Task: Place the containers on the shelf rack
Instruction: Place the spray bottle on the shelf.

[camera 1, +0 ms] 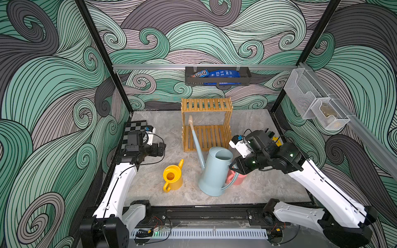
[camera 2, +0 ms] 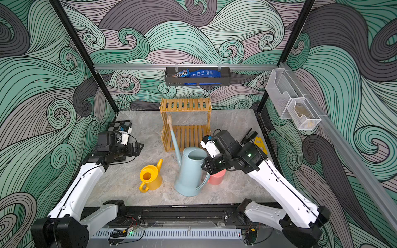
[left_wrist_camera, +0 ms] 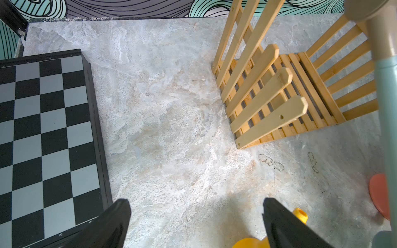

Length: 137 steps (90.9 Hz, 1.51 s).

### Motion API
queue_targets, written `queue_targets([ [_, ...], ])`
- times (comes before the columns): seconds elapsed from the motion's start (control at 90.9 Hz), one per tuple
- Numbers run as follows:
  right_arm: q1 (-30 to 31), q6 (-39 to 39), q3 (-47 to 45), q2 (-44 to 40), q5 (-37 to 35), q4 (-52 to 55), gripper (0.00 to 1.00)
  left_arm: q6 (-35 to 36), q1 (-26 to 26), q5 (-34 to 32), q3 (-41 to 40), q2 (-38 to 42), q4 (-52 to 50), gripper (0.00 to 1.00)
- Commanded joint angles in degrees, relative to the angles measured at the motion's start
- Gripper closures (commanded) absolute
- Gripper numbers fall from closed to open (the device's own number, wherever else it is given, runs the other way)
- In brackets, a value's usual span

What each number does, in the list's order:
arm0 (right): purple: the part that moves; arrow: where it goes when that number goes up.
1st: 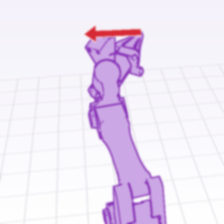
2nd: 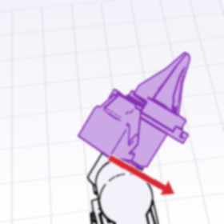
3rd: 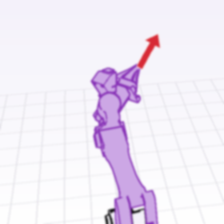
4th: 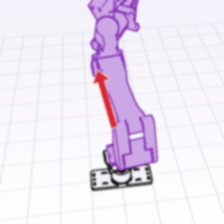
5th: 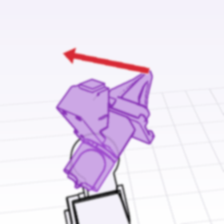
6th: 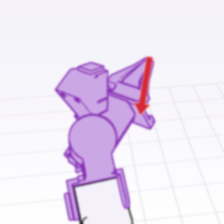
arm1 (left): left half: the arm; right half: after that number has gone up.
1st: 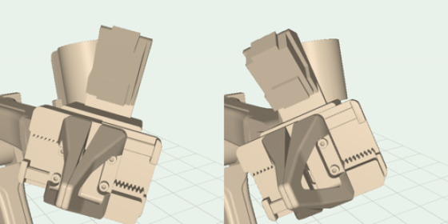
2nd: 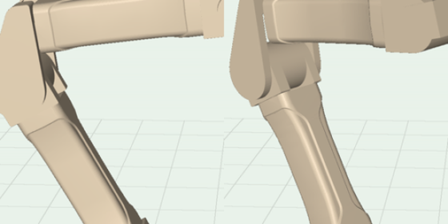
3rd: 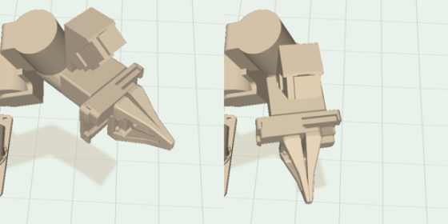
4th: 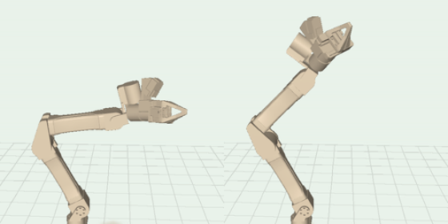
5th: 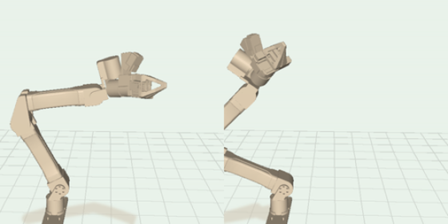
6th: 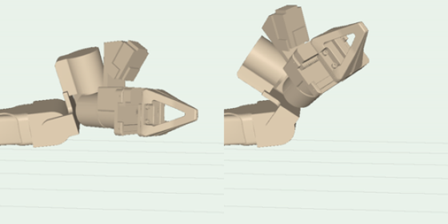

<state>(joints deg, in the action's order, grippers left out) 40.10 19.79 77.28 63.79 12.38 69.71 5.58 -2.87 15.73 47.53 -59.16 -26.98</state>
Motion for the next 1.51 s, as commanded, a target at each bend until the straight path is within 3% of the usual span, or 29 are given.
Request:
queue_targets([
  [0.0, -2.19, 0.11, 0.54, 0.81, 4.80, -3.18, 1.00, -0.18, -0.20, 1.02, 0.11, 0.36, 0.78, 0.01],
  [0.66, -8.81, 2.05, 10.17, 16.23, 3.89, -5.51, 1.00, 0.04, 0.57, 0.71, 0.34, 0.36, 0.79, 0.01],
  [1.255, -6.52, 5.36, 25.95, 29.28, -15.27, -6.59, 1.00, 0.39, 0.95, 0.45, 0.15, 0.44, 1.03, 0.01],
  [1.497, -3.32, 8.41, 26.34, 30.43, -22.90, -11.14, 1.00, 0.39, 1.03, 0.37, 0.10, 0.66, 1.14, 0.01],
])
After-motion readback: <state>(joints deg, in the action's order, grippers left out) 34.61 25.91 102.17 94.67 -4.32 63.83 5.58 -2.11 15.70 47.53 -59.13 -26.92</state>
